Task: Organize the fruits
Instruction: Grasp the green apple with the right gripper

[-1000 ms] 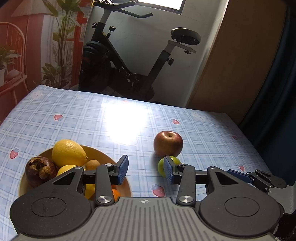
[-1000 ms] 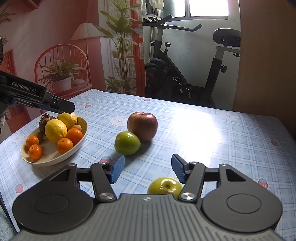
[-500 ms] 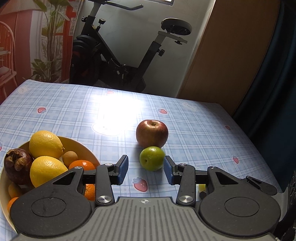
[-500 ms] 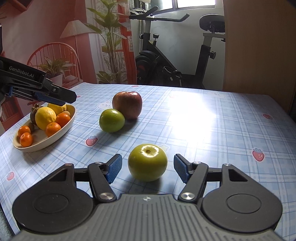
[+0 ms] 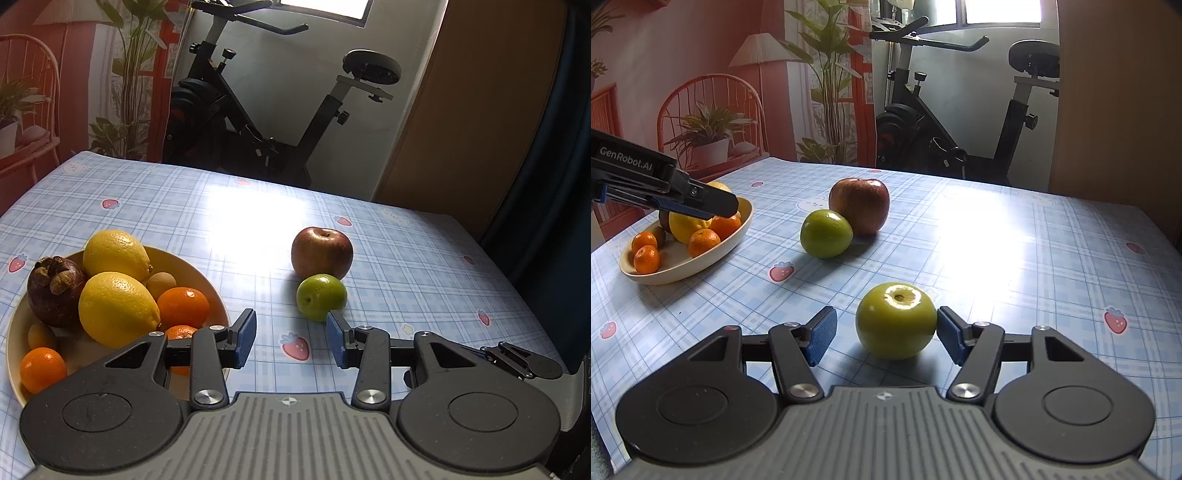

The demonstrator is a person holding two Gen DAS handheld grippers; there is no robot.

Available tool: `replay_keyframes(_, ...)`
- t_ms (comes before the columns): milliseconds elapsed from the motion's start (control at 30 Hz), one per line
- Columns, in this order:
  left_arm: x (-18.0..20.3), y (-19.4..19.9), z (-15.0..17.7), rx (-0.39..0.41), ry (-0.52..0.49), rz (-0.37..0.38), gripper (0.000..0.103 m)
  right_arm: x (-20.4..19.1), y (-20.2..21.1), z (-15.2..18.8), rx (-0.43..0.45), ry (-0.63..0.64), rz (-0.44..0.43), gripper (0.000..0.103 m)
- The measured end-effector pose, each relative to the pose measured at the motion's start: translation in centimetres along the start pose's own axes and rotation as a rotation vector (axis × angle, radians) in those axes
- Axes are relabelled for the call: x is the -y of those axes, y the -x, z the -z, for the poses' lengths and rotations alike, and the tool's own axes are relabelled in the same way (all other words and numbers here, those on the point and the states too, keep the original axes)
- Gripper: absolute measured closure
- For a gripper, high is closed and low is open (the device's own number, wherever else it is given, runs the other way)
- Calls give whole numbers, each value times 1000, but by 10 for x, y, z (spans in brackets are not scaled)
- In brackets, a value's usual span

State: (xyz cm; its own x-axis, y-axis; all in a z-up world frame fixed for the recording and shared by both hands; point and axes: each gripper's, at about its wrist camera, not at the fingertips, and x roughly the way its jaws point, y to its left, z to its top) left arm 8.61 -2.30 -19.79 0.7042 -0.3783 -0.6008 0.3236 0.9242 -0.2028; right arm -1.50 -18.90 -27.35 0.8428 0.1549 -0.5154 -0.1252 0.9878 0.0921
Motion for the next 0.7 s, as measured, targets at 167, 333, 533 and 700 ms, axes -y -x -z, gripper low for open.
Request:
replay_keyframes(167, -4, 4, 3, 21, 16, -21, 59, 1, 0, 0, -2, -5, -2, 41)
replay_keyframes(333, -7, 1, 7, 14, 34, -25, 59, 3, 0, 0, -4, -14, -9, 46)
replay_keyframes(533, -10, 0, 10, 7, 42, -23, 59, 3, 0, 0, -5, -17, -9, 46)
replay_keyframes(700, -8, -2, 11, 1, 40, -25, 59, 3, -1, 0, -5, -17, -9, 47)
